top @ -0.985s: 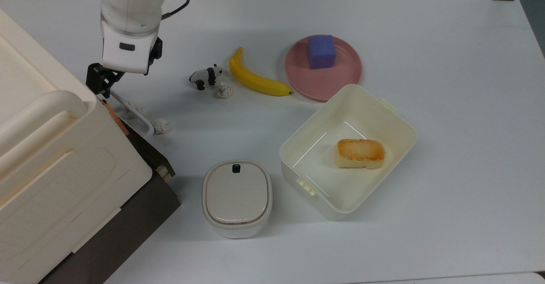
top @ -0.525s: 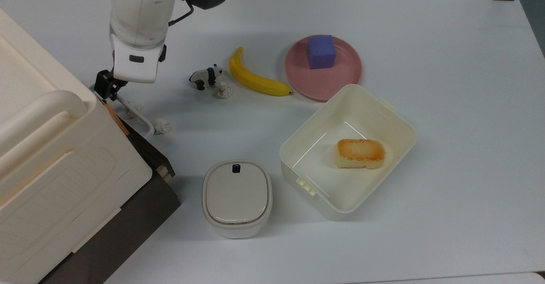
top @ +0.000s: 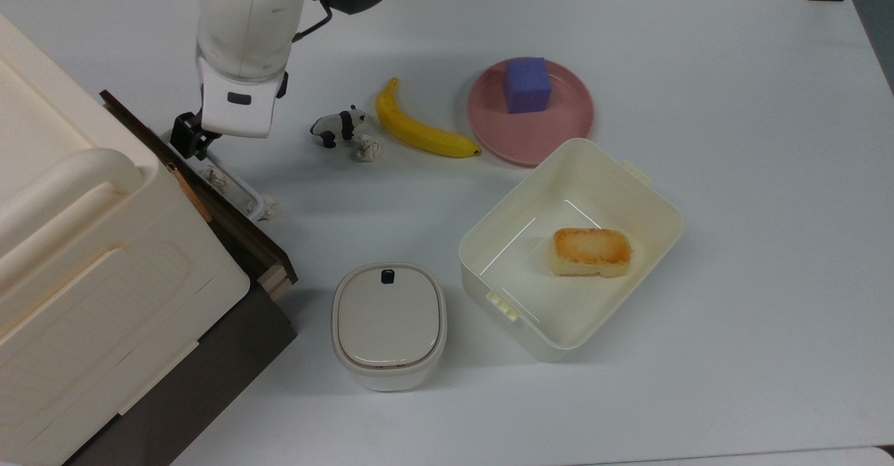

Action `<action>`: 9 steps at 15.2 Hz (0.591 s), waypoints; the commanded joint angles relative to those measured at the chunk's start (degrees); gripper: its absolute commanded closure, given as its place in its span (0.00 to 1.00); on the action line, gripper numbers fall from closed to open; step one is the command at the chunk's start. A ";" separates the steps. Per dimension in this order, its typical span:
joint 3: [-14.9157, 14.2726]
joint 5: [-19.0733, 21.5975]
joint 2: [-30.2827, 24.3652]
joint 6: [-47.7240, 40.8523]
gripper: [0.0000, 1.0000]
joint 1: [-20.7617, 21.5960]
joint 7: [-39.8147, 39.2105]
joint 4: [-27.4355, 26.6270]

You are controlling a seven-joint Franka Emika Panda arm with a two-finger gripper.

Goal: Slide open the drawer
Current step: 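Hook the drawer handle and pull the drawer outward from the unit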

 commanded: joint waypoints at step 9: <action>5.62 1.64 -5.02 -13.01 0.00 0.27 1.72 -1.00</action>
